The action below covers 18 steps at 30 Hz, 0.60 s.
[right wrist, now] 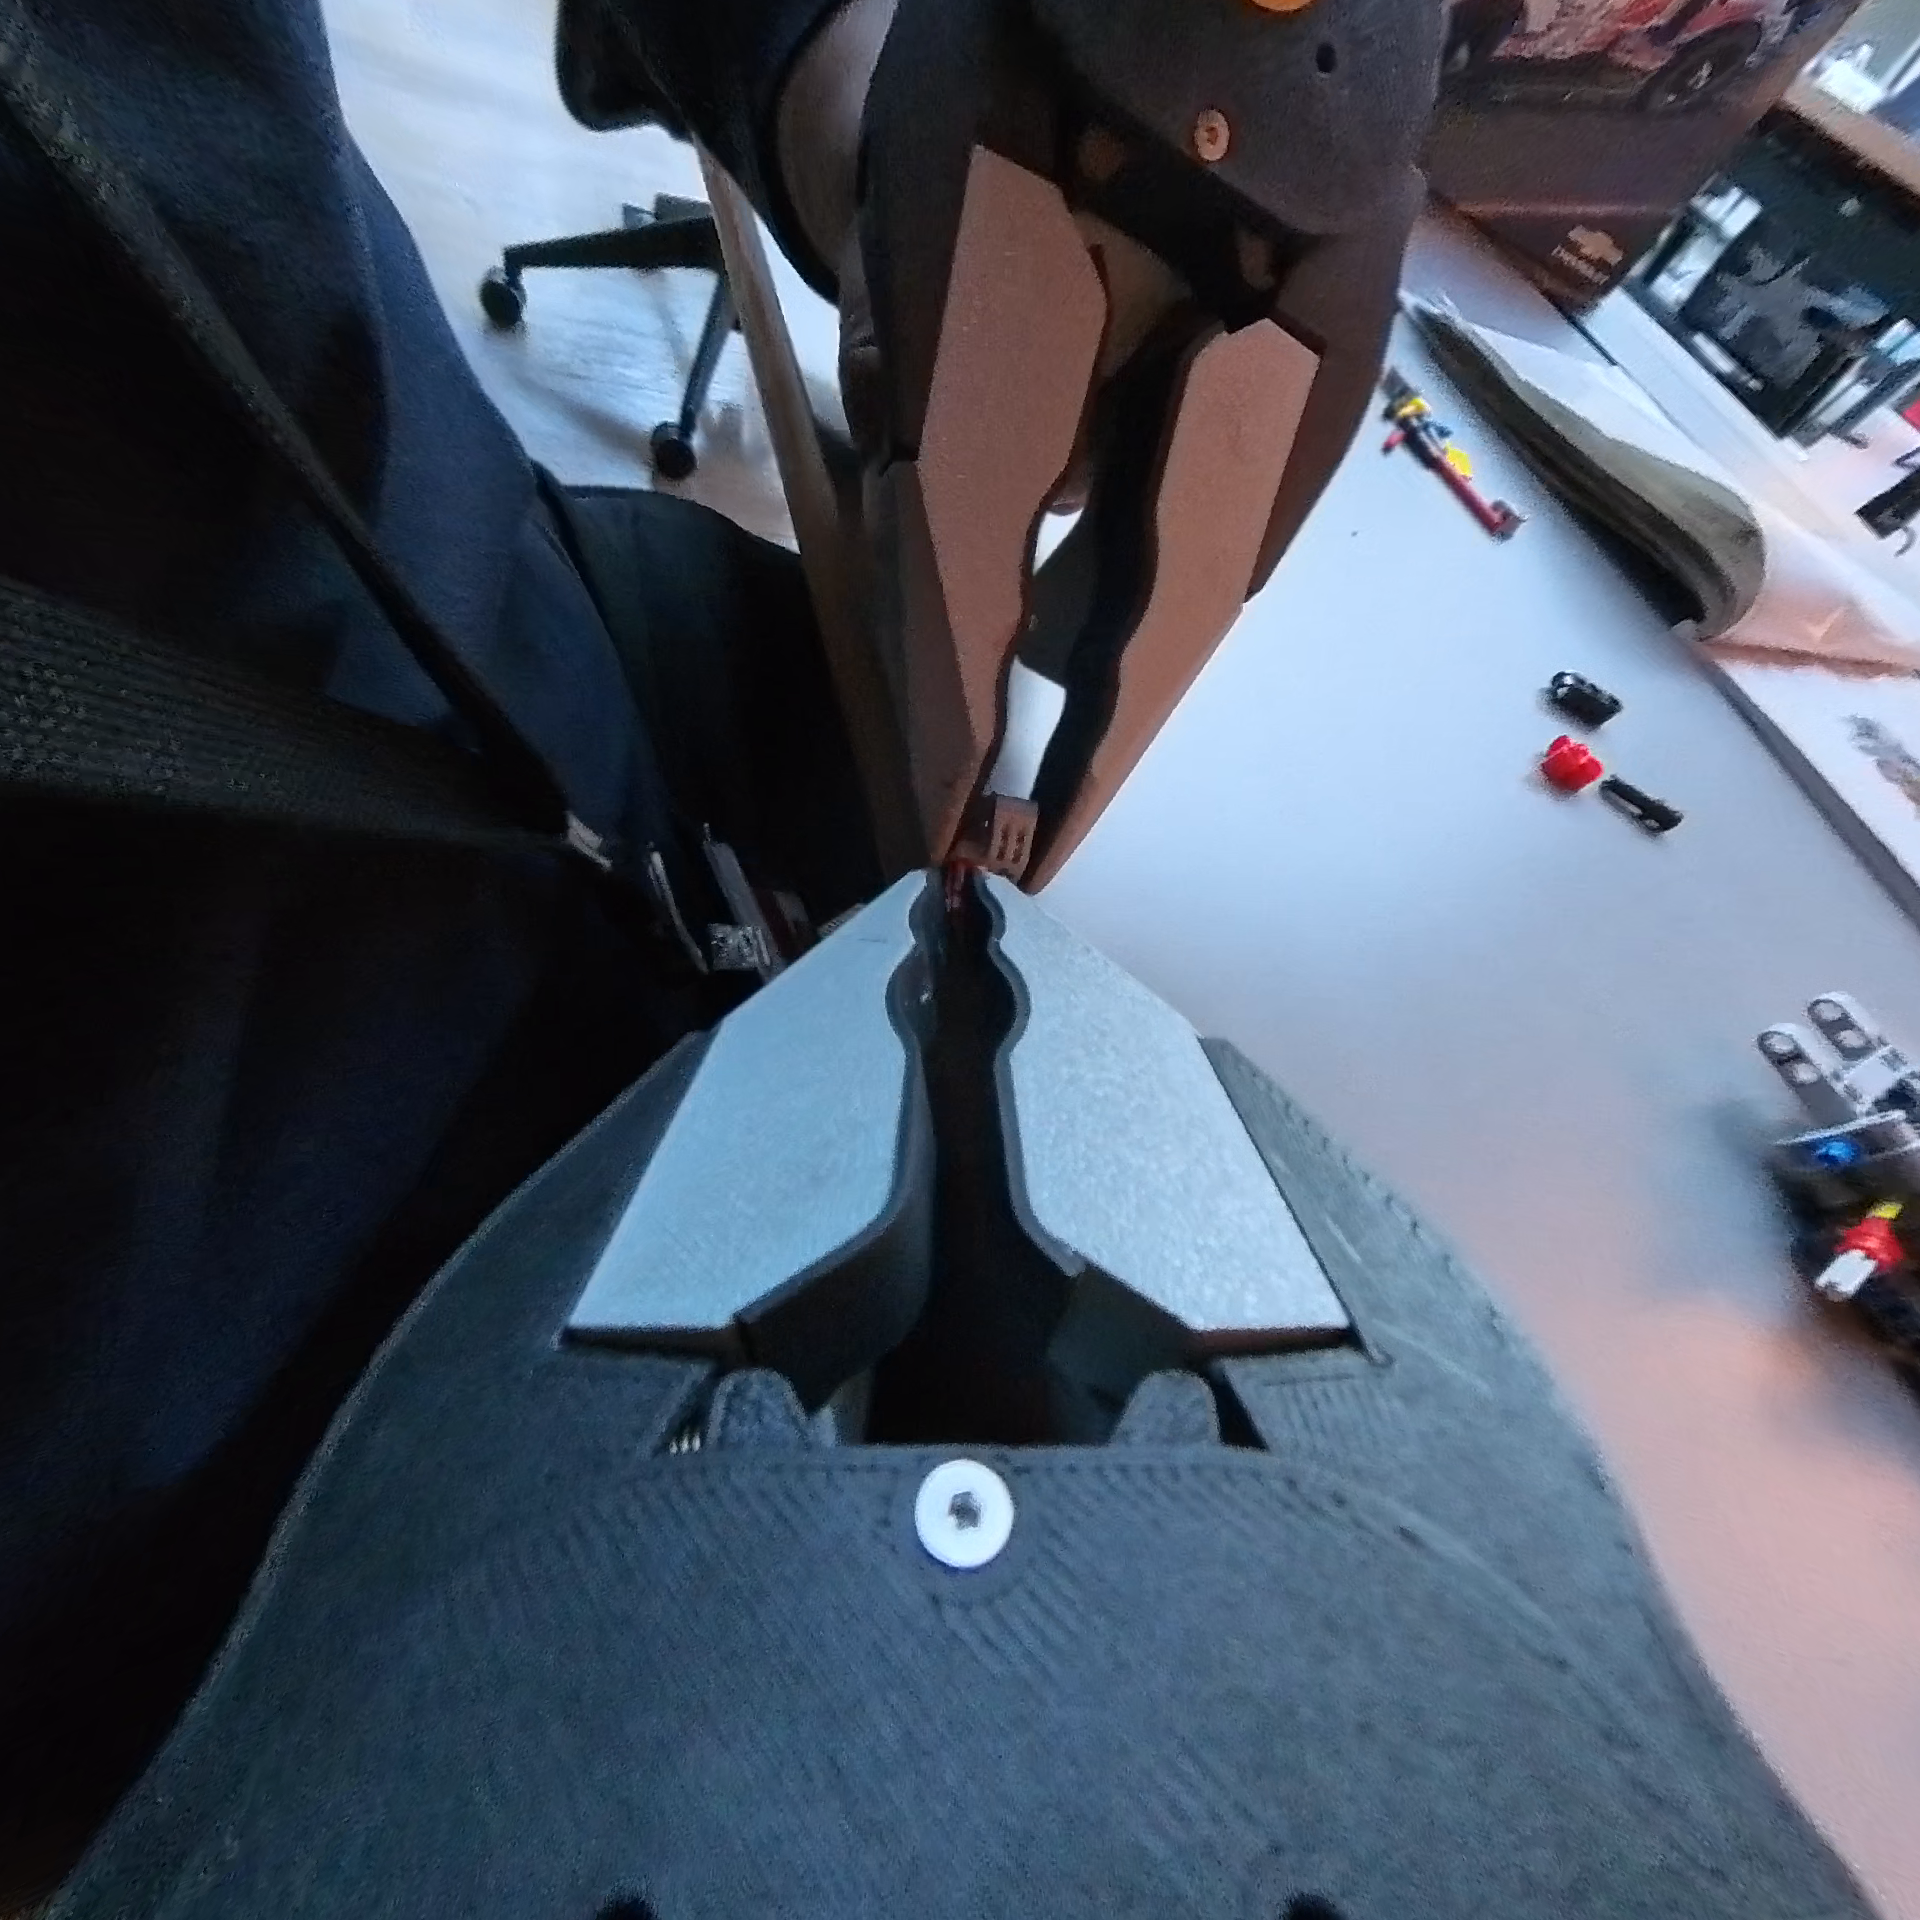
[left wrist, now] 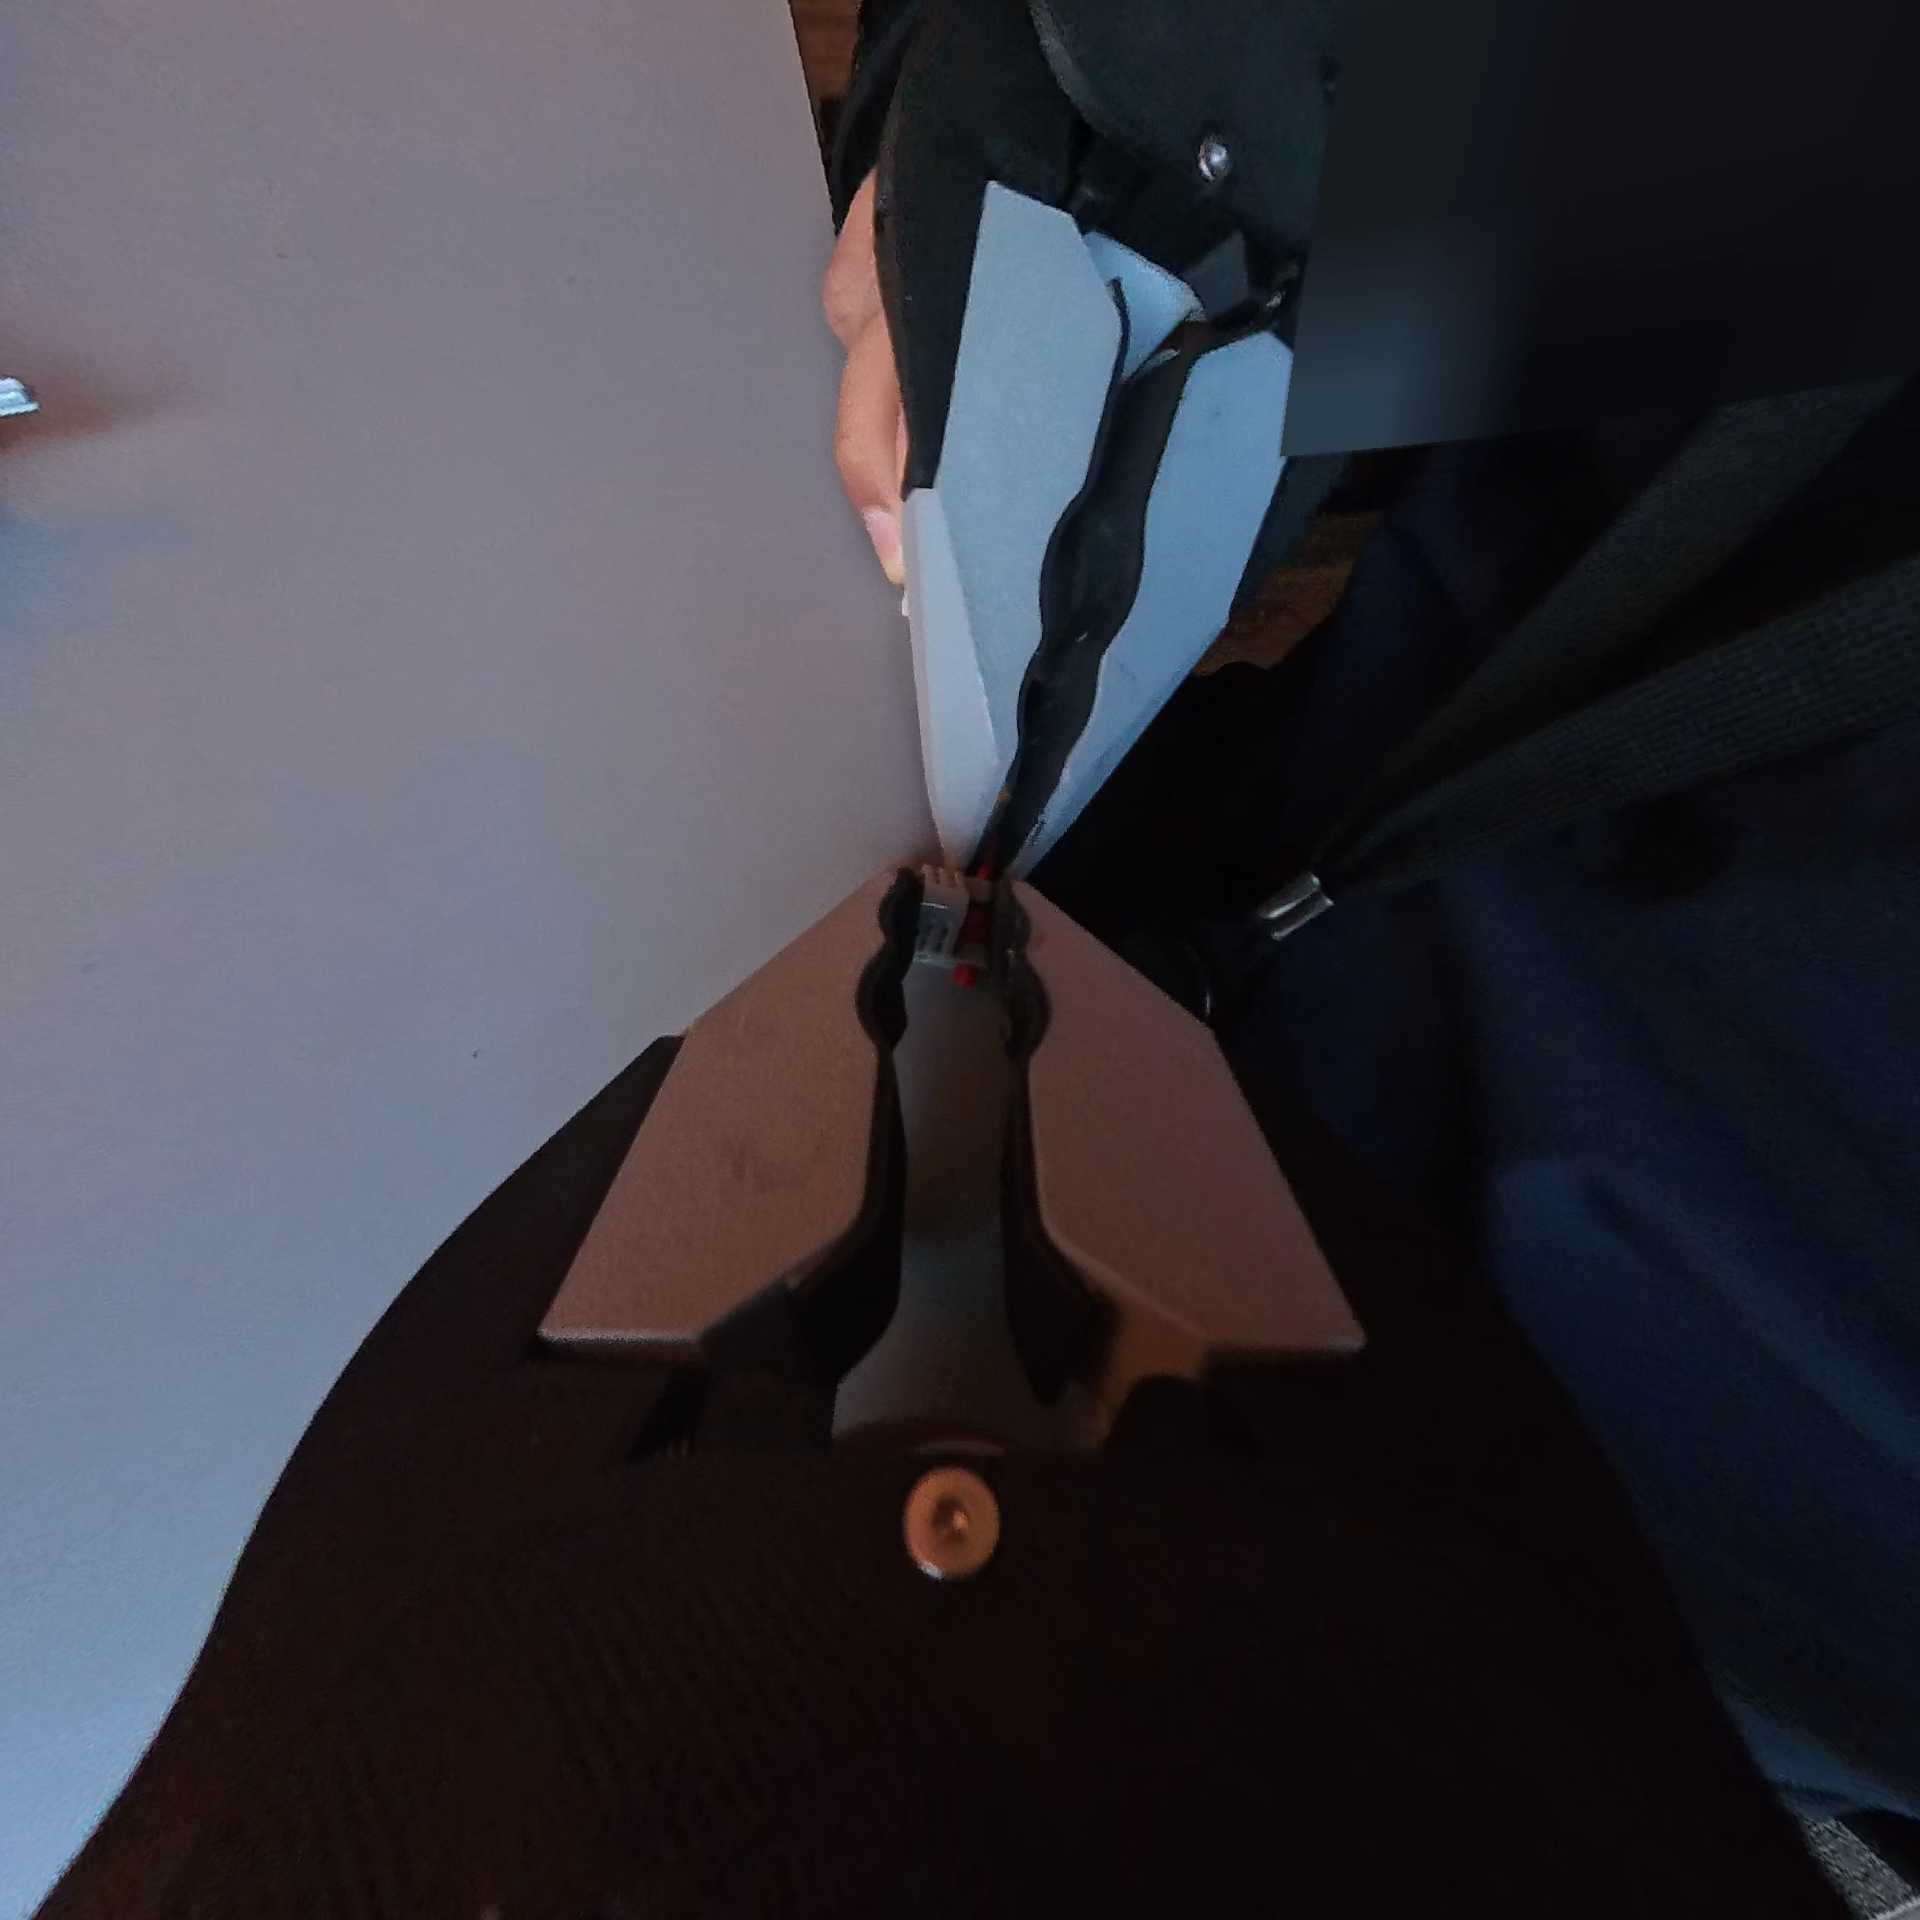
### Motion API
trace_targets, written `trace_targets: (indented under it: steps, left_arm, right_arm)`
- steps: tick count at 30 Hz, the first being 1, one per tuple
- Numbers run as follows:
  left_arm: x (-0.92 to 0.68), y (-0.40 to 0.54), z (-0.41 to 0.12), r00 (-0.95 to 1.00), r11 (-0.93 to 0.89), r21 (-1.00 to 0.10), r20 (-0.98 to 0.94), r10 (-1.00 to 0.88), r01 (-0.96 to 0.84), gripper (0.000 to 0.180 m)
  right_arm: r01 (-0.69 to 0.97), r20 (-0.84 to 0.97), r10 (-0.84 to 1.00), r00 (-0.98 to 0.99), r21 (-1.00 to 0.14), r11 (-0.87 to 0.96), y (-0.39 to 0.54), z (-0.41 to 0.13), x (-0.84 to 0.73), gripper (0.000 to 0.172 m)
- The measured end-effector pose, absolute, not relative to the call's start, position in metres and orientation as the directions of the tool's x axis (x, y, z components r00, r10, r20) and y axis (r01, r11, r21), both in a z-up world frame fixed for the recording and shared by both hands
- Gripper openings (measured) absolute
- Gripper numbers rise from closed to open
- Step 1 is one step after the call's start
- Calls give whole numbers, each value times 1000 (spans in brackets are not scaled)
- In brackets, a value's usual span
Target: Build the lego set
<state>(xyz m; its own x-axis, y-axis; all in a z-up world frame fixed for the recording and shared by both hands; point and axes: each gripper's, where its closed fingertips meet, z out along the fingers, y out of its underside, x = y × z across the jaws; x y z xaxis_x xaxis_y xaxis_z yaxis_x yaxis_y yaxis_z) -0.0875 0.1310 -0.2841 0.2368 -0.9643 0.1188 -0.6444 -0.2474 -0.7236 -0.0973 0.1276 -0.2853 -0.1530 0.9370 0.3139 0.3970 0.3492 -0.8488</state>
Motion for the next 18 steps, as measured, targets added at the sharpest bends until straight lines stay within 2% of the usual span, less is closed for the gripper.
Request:
trace_targets:
  steps: [8, 13, 16, 18]
  left_arm:
    - [-84, 133, -282, 208, -240, -734, 136, -969, -636, 13]
    - [-98, 150, -278, 256, -333, -737, 221, -941, -588, 13]
    - [-115, 165, -283, 296, -338, -721, 191, -936, -605, 13]
    - [-123, 173, -283, 317, -332, -725, 164, -934, -604, 13]
  right_arm:
    - [385, 388, 916, -105, -833, 397, 132, -280, -91, 1]
    - [364, 240, 970, -43, -900, 239, 148, -259, -77, 0]
    - [418, 247, 968, 39, -884, 209, 185, -243, -83, 0]
    - [493, 163, 985, -50, -854, 166, 187, -250, -96, 0]
